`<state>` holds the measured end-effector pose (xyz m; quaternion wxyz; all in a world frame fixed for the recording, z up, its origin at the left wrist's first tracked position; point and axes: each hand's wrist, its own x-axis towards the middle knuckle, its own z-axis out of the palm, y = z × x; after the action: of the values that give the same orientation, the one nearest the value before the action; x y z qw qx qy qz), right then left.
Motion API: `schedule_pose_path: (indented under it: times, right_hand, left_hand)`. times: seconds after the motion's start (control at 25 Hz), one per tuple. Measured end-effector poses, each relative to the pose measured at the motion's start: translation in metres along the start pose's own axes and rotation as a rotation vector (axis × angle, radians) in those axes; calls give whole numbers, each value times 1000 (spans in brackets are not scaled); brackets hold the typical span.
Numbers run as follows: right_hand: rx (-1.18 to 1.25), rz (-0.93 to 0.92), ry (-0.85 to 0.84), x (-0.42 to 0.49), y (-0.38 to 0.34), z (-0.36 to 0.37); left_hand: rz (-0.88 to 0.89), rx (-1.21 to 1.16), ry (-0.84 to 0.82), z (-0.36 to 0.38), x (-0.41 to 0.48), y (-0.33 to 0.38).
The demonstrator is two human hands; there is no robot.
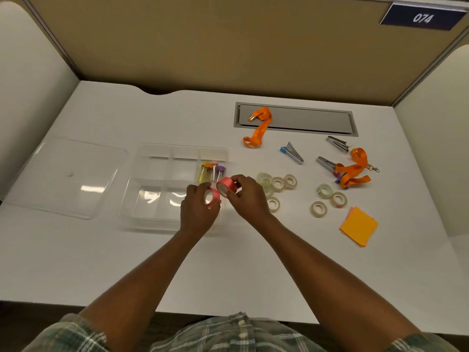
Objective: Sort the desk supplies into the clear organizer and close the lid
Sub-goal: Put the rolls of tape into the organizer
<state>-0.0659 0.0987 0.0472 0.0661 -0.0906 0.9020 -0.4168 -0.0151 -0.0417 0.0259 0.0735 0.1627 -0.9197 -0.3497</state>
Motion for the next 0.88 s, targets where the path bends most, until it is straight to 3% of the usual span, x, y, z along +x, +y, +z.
schedule_pose_path:
  times: [0.08, 0.24, 0.48, 0.72, 0.88]
  right_hand:
    - [-93, -4, -27, 5, -6, 15]
    - [-200, -2, -79, 11, -10, 31]
    - [-355, -37, -149, 11, -12, 40]
    - [-304, -70, -62, -4, 16, 17]
    - [-408, 49, -53, -18, 63, -13]
  left_hand:
    - [99, 135, -15, 1, 0, -18]
    - [117, 288, -114, 3, 1, -31]
    - [144, 342, -104, 8, -1, -42]
    - [122, 321, -54, 14, -1, -27]
    - [183, 336, -22, 25, -8, -4]
